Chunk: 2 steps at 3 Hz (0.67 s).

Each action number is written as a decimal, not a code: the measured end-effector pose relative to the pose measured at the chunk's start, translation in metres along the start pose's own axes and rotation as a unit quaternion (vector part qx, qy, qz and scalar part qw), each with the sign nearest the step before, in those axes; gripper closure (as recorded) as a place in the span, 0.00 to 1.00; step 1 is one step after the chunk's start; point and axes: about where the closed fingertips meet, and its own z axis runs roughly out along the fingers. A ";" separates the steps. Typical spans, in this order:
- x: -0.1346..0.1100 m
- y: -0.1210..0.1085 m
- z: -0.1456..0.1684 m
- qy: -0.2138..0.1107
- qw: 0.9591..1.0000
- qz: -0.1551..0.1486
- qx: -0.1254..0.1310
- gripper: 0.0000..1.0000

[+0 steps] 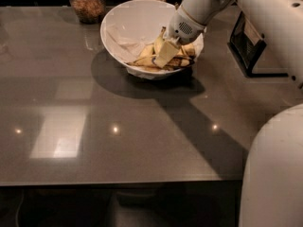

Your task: Pick banana from white bowl

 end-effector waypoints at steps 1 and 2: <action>-0.005 0.006 -0.019 -0.007 0.999 -0.021 0.027 1.00; -0.006 0.011 -0.046 -0.011 0.998 -0.032 0.061 1.00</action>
Offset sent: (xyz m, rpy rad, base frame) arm -0.0219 -0.0292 0.0790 -0.0385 -0.2232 -0.0239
